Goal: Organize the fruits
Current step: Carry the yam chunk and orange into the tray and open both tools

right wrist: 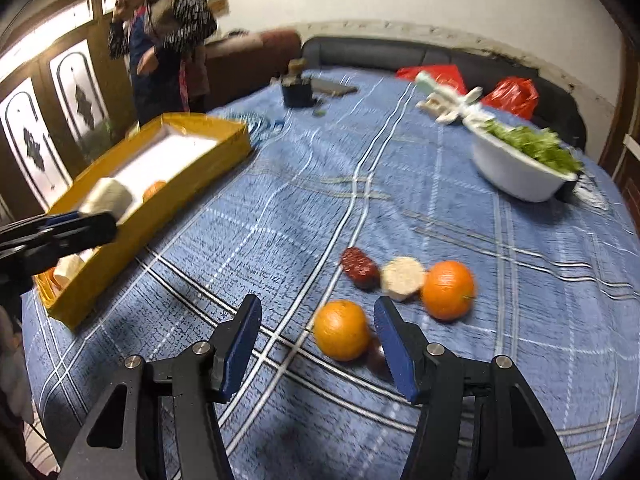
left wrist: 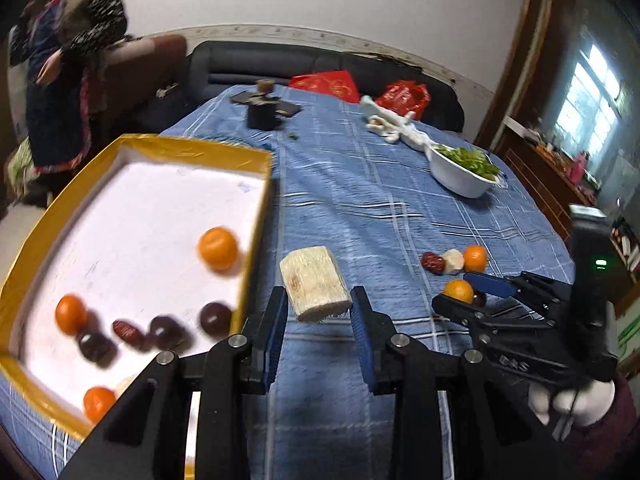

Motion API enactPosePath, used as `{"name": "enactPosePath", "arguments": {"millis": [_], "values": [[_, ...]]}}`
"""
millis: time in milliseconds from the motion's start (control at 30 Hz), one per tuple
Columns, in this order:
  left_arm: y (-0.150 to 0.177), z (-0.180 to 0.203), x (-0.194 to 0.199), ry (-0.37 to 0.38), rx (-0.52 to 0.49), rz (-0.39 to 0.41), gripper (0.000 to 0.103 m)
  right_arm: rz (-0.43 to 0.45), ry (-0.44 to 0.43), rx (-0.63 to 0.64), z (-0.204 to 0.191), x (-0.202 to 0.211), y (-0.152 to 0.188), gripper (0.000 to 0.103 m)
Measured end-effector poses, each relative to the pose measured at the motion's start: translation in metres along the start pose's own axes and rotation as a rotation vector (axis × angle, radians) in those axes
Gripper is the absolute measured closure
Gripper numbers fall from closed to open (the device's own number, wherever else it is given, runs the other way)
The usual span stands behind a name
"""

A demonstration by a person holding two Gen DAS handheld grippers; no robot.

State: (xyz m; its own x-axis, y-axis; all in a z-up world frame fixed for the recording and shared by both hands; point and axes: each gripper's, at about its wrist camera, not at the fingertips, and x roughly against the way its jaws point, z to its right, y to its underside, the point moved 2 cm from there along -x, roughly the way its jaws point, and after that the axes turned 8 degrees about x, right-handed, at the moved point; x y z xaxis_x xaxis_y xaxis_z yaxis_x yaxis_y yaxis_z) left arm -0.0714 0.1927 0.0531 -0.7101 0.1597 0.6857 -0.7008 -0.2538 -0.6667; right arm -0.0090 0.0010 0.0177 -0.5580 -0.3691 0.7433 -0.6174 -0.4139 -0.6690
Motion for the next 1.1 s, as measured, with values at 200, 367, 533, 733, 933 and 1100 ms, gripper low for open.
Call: {"name": "enactPosePath", "arguments": {"millis": [200,367,533,733,933,1100], "values": [[0.001,-0.043,0.023,-0.028,0.079,0.044,0.072,-0.081,0.068,0.058,-0.006,-0.010,0.005,0.067],[0.006,-0.074,0.031,-0.046,0.134,0.051,0.072,-0.071,0.084,0.036,-0.013,0.002,0.003,0.068],[0.002,-0.106,0.037,-0.082,0.177,0.059,0.072,0.004,0.023,0.037,-0.043,0.023,-0.021,0.067],[-0.027,-0.135,0.027,-0.144,0.178,0.043,0.072,0.045,-0.214,0.035,-0.104,0.021,-0.066,0.067],[-0.053,-0.169,-0.005,-0.185,0.204,-0.020,0.072,0.017,-0.299,0.050,-0.161,-0.021,-0.099,0.067],[-0.056,-0.183,-0.015,-0.170,0.235,-0.045,0.072,-0.028,-0.274,0.069,-0.181,-0.059,-0.111,0.067]]}}
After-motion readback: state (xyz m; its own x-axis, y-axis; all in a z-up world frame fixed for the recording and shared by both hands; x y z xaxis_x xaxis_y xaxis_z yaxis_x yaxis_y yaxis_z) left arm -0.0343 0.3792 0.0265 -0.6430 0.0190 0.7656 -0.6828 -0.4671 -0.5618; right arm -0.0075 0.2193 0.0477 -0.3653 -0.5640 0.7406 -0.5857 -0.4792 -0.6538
